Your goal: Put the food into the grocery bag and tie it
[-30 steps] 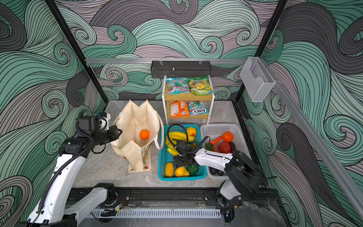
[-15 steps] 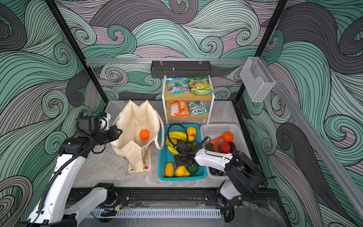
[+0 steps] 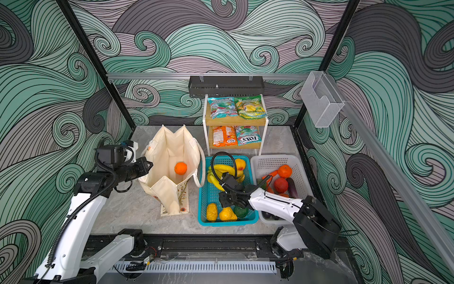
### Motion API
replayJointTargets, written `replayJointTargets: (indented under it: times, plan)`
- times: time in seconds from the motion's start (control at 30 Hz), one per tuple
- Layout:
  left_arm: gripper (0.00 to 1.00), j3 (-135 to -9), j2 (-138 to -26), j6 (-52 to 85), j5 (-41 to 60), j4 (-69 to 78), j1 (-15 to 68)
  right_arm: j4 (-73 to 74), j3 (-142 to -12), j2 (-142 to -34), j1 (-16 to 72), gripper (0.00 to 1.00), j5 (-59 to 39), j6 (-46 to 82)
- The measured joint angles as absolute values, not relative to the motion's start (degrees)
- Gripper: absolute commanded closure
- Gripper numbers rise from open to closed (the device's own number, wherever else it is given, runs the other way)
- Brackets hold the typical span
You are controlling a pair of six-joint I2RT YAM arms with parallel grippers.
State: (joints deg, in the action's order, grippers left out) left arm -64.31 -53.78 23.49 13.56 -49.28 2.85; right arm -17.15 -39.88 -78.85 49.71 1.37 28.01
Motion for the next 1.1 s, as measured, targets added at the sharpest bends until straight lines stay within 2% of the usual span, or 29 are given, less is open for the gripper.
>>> replayJointTargets:
  times: [0.5,0.9,1.1]
  plan:
    - [1.00,-64.3,-53.8,23.5,13.6,-49.3,2.9,-14.7,-38.4,-82.2,49.7,0.51,1.2,28.0]
    - [1.00,-64.3,-53.8,23.6,13.6,-49.3,2.9,-14.8,-36.8,-73.5,49.7,0.54,1.0,29.0]
    - [1.00,-64.3,-53.8,23.6,13.6,-49.3,2.9,-14.5,-36.8,-73.9,49.7,0.55,1.1,28.9]
